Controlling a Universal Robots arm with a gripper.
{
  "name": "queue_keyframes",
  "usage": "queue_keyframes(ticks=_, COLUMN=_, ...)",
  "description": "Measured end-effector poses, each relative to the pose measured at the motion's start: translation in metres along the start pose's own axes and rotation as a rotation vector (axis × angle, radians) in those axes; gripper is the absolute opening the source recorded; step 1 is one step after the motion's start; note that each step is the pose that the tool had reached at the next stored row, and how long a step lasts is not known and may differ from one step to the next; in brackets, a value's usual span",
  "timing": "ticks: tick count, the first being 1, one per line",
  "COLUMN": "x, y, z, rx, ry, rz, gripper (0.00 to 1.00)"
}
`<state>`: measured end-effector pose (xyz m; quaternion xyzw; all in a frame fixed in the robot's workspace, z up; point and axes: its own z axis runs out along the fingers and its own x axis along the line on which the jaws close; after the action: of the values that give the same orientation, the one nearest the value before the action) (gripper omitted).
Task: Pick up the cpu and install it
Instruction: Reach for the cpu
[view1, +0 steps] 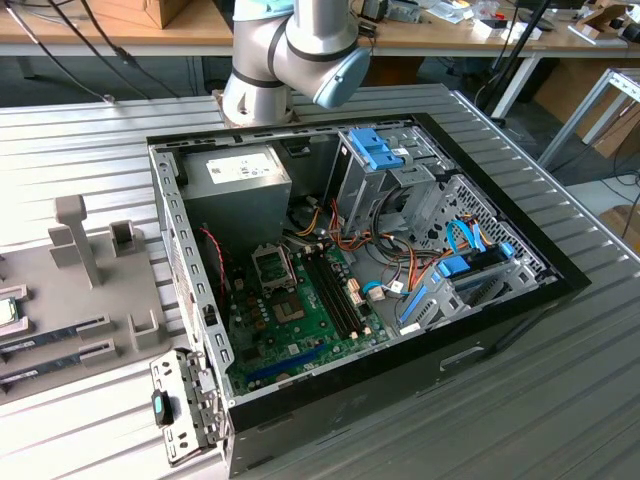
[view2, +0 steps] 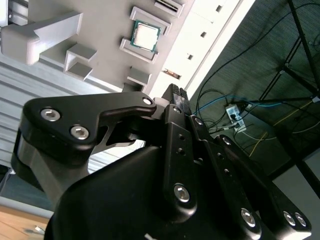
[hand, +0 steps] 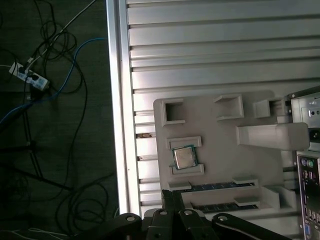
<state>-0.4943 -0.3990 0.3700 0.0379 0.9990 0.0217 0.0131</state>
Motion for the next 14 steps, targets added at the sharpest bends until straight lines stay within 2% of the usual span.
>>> queue_keyframes(ticks=14, x=0.0002, y=-0.0004, z=0.0102, rx=-0.0001, ry=-0.0001, rz=0.000, gripper=0.11)
